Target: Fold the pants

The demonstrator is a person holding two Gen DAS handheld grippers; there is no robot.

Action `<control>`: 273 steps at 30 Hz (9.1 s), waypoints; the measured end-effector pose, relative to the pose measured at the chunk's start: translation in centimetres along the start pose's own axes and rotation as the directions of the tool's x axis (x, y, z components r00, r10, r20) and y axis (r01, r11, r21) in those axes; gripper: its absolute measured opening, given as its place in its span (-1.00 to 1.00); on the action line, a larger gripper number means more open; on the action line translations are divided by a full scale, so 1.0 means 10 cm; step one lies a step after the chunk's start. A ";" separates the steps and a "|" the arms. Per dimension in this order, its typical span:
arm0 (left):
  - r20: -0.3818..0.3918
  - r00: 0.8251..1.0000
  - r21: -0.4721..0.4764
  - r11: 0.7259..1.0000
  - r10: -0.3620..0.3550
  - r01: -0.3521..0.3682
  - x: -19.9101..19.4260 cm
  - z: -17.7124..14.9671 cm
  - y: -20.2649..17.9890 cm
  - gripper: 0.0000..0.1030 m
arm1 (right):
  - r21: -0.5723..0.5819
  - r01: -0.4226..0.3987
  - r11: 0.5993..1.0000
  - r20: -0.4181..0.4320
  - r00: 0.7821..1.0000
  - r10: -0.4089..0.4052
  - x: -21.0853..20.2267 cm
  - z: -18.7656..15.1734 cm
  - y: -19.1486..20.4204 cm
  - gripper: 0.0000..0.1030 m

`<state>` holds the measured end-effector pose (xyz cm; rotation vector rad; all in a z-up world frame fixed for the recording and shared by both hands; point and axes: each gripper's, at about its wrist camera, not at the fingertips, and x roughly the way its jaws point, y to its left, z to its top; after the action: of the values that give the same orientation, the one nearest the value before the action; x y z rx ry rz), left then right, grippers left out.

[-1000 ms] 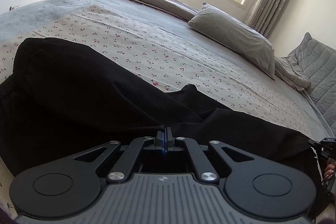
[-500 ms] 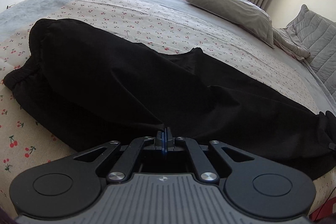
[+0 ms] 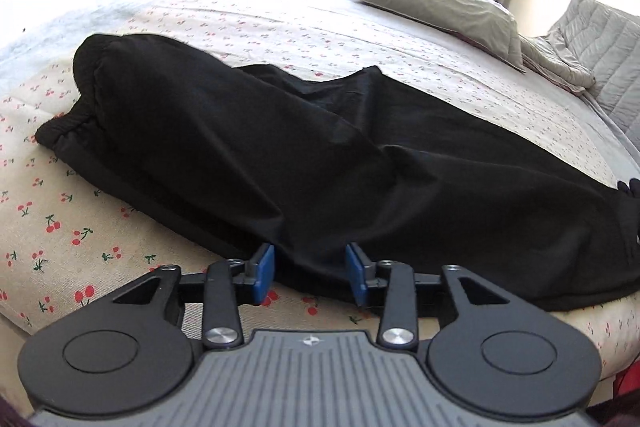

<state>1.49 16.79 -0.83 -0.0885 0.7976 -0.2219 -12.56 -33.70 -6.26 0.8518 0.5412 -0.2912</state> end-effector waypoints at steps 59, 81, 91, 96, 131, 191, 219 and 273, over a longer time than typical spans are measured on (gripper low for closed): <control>0.186 0.956 -0.596 0.800 0.226 -0.073 0.13 0.47 1.81 -0.10 | -0.723 -0.236 0.649 -0.248 0.966 0.075 0.78 -1.46 2.22 0.40; 0.217 0.931 -0.605 0.789 0.295 -0.109 -0.18 0.53 1.62 -0.87 | -0.758 -0.284 0.587 -0.277 0.955 0.104 0.85 -1.65 2.40 0.40; -0.011 0.876 -0.471 0.770 0.483 -0.430 -0.17 0.34 1.56 -0.42 | -0.748 -0.288 0.598 -0.287 0.953 0.100 0.91 -1.57 2.44 0.40; 0.178 0.823 -0.348 0.817 0.540 -0.461 -0.36 0.59 1.28 0.21 | -0.754 -0.314 0.577 -0.295 0.946 0.130 0.98 -1.41 2.69 0.40; 0.201 0.971 -0.312 0.948 0.129 -0.062 0.58 1.09 2.48 -0.91 | -0.653 -0.462 0.600 -0.390 0.885 0.255 3.21 -1.46 4.15 -1.00; -0.316 0.901 0.569 0.701 -0.297 0.431 0.70 -0.04 -0.87 0.58 | -0.785 -0.099 0.612 -0.283 0.935 -0.212 0.36 -0.60 0.79 0.74; -0.232 0.866 0.258 0.830 -0.444 0.495 0.90 0.21 -1.52 0.54 | 0.079 0.298 0.951 0.115 0.945 -0.306 0.10 0.08 -0.40 -0.39; -0.137 0.638 -0.308 0.645 -0.757 0.699 1.58 0.41 -1.22 0.20 | -0.964 0.028 0.263 0.048 0.996 0.071 0.78 -1.88 2.15 -0.82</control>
<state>13.12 1.29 -7.08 -0.6317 1.0143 -0.9474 -2.73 -5.81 -7.14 -0.4170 0.5063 0.0851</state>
